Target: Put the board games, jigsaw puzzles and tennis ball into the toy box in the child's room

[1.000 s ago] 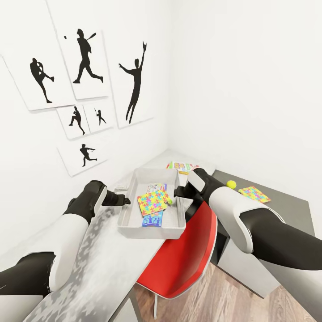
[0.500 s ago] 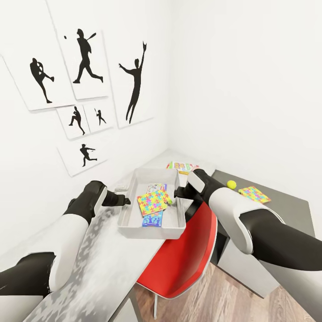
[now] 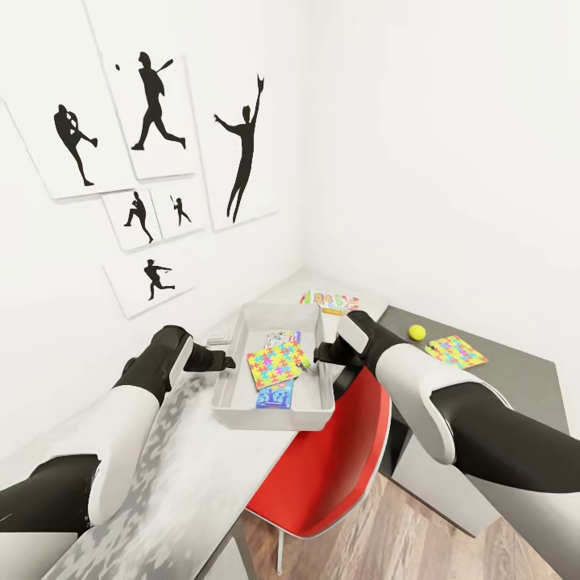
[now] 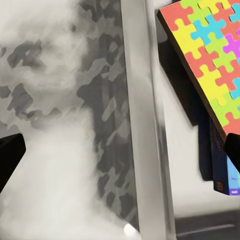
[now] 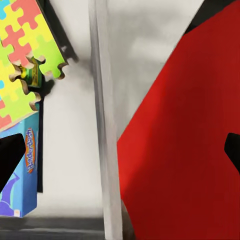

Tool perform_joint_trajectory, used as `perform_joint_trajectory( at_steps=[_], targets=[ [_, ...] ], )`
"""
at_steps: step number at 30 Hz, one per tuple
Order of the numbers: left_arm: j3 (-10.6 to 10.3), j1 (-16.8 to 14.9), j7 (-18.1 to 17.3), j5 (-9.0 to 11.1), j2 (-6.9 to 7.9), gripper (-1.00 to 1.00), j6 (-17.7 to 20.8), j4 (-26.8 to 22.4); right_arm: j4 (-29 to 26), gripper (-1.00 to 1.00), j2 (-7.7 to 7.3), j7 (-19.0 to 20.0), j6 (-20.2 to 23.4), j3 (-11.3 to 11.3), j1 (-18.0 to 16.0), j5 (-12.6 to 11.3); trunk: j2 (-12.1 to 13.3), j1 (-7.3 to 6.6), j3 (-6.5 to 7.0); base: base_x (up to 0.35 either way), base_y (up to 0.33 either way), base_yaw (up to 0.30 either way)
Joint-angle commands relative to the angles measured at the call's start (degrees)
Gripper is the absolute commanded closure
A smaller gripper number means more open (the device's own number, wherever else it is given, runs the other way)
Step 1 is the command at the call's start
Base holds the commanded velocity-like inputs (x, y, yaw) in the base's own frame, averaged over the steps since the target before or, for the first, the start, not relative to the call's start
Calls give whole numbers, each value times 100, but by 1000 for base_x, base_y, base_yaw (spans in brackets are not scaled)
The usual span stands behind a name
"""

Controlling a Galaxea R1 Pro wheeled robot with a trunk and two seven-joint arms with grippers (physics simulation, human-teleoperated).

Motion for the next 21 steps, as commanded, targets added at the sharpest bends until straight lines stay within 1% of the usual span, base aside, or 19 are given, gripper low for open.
perform_joint_trajectory(
  at_steps=[1, 14, 21],
  targets=[
    [32, -4, -50, -60, -4, -100, 22, -7, -7, -100, 0, -44, 19, 38, -1, -58, -5, 1, -7, 0, 0, 0],
    [33, 52, -56, -63, 0, -100, 22, -5, -7, -100, 0, -25, 26, 41, 50, -58, -5, 1, -7, 0, 0, 0],
    [32, 64, -57, -62, -1, -100, 22, -5, -7, -100, 0, 148, 27, 42, 63, -58, -5, 1, -7, 0, 0, 0]
  ],
)
